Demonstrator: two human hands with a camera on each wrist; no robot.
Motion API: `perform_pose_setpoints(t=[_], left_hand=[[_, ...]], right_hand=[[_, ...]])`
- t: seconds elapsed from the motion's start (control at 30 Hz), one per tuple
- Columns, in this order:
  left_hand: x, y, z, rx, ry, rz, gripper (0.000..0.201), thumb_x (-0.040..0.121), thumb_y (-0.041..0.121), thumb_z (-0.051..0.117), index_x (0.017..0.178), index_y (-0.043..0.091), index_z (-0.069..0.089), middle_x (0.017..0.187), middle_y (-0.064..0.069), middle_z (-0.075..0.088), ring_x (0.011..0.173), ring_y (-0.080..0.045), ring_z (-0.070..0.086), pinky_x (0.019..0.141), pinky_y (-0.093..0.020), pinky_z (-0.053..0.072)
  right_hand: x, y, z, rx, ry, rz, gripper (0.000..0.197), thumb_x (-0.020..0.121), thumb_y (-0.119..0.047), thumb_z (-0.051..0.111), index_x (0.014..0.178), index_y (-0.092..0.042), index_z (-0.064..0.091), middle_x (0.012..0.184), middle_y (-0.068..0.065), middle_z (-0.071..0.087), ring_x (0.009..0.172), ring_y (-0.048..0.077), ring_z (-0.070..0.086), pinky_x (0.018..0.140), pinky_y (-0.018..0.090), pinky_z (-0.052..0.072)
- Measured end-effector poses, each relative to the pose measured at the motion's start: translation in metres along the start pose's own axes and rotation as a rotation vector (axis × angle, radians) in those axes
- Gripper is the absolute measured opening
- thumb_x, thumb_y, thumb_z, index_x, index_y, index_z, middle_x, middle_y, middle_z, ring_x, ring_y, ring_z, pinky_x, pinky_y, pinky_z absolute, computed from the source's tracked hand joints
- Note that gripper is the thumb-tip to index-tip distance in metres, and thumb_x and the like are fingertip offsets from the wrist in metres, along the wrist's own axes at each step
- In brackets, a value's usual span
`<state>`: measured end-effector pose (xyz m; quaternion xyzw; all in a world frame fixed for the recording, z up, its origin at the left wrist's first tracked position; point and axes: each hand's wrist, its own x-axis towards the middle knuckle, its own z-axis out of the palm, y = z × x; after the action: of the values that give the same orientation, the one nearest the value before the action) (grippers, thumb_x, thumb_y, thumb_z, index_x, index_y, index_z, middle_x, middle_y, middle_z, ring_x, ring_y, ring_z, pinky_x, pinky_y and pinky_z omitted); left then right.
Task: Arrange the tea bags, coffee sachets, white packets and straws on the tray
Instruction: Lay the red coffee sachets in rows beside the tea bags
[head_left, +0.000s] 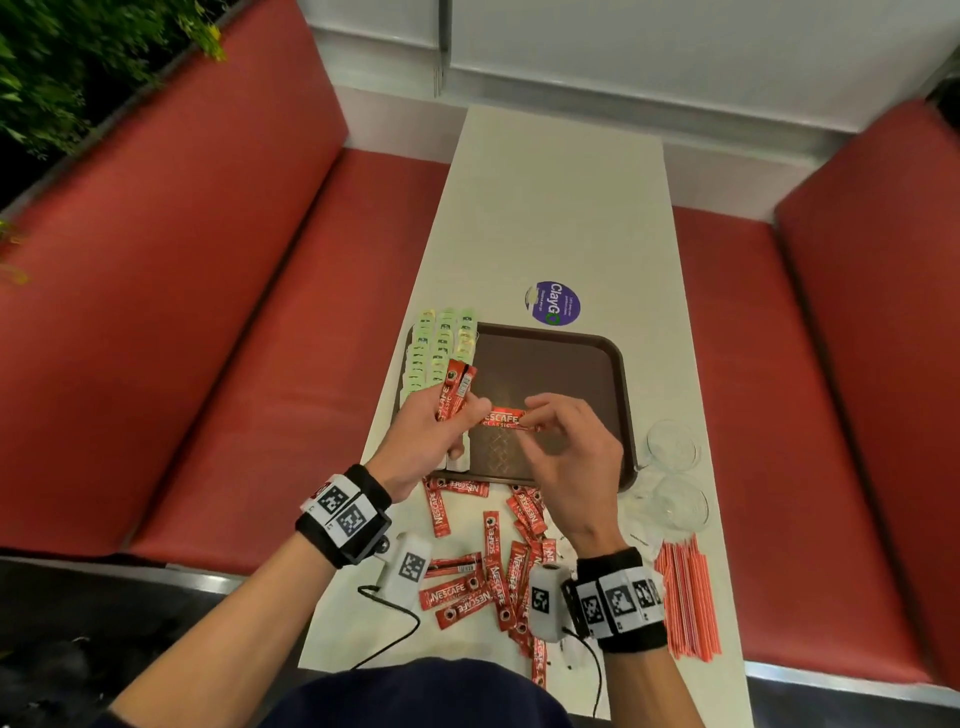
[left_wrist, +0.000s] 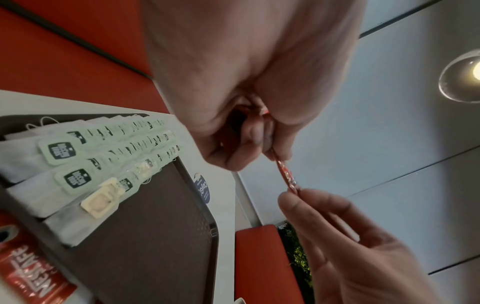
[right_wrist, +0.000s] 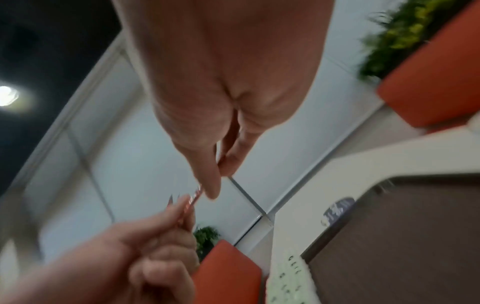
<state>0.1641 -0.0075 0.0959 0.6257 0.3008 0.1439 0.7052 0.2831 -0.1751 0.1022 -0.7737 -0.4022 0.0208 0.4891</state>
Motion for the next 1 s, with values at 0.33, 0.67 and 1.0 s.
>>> perform_pose_setpoints(t=[0.33,0.67,1.0], left_hand=[[0.014,0.008,-0.008,0.102,0.086,0.093,0.026,0.098,0.032,0.078,0.097,0.007,0.071,0.065,0.008,0.057,0.060,-0.015,0.052,0.059,-0.029,0.050],[0.039,-0.003,-0.018,0.061,0.190,-0.022,0.023,0.107,0.043,0.063,0.120,0.024,0.064,0.077,0.028,0.064,0.068,0.001,0.054,0.069,-0.026,0.047],[0.038,-0.024,-0.045,-0.040,0.236,-0.180,0.021,0.113,0.038,0.053,0.130,0.028,0.061,0.068,0.021,0.058,0.064,-0.008,0.048,0.064,-0.026,0.040]], right_hand=[[0.017,0.003,-0.003,0.737,-0.026,0.544,0.025,0.096,-0.007,0.081,0.119,-0.004,0.072,0.103,0.022,0.080,0.100,0.037,0.078,0.093,0.042,0.062],[0.076,0.083,0.020,0.374,-0.037,0.578,0.018,0.094,-0.012,0.084,0.108,-0.022,0.079,0.100,0.001,0.083,0.097,0.022,0.080,0.094,0.039,0.062],[0.170,0.184,0.103,-0.041,-0.014,0.662,0.016,0.092,-0.011,0.084,0.104,-0.016,0.075,0.089,-0.003,0.077,0.086,0.013,0.072,0.102,0.038,0.057]])
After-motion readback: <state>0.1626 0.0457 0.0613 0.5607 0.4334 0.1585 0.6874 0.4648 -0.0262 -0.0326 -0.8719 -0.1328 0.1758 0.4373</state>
